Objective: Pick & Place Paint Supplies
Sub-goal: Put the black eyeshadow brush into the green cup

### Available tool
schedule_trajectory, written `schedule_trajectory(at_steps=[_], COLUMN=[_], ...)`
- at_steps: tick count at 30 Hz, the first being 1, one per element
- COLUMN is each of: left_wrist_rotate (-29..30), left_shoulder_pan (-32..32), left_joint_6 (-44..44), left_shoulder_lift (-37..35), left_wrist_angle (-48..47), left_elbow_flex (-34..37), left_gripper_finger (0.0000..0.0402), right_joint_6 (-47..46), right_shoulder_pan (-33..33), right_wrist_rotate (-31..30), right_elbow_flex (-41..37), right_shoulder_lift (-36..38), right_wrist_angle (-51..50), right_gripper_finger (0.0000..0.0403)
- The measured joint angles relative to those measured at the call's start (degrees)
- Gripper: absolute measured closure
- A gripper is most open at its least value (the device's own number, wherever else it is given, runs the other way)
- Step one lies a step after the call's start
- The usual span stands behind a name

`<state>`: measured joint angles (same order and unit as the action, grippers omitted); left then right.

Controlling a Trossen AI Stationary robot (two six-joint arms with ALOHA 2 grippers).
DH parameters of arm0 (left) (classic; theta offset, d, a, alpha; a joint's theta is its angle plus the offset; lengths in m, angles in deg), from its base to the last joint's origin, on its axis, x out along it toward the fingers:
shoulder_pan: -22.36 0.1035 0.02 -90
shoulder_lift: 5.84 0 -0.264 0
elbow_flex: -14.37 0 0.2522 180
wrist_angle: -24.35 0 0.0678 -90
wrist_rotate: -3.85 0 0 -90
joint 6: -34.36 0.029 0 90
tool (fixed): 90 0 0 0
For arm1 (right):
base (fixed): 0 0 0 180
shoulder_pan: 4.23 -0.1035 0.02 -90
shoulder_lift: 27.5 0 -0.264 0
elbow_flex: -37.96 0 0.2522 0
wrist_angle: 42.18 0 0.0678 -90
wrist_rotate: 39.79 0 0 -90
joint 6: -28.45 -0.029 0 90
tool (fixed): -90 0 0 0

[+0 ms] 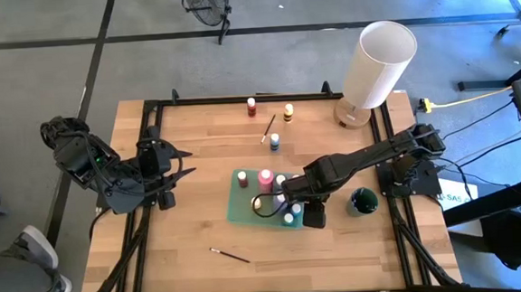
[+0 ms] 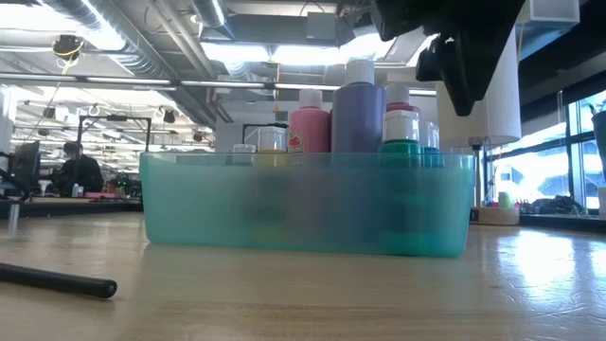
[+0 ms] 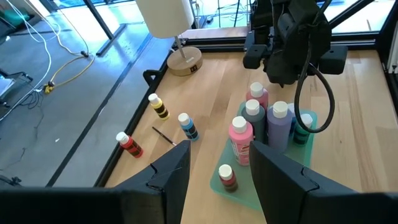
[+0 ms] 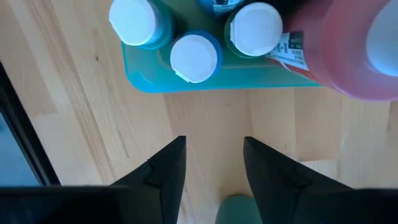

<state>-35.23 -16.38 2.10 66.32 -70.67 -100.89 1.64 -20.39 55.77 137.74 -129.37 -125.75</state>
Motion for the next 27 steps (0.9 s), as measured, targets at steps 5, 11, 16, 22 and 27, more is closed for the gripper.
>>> schedule_trajectory(at_steps=[5,11,16,22,27], left_wrist_rotate=[0.0,0.0,0.5,0.5,0.5], left_shoulder_pan=[0.0,0.0,0.0,0.0,0.0], left_joint_6=[0.0,0.0,0.0,0.0,0.0], left_shoulder_lift=[0.0,0.0,0.0,0.0,0.0], left_wrist_angle=[0.0,0.0,0.0,0.0,0.0], left_elbow_flex=[0.0,0.0,0.0,0.0,0.0], left_gripper_finger=[0.0242,0.0242,0.0242,0.0242,0.0242], right_joint_6=[0.3,-1.9,-3.1,-5.1,-7.0], right_shoulder_pan=[0.0,0.0,0.0,0.1,0.1], right_wrist_rotate=[-0.4,-0.9,-0.1,2.5,4.9], right_elbow_flex=[0.0,0.0,0.0,0.0,0.0], right_shoulder_lift=[0.0,0.0,0.0,0.0,0.0], right_wrist_angle=[-0.2,-1.3,-4.2,-6.6,-8.3], right_gripper_finger=[0.0240,0.0243,0.0242,0.0220,0.0186])
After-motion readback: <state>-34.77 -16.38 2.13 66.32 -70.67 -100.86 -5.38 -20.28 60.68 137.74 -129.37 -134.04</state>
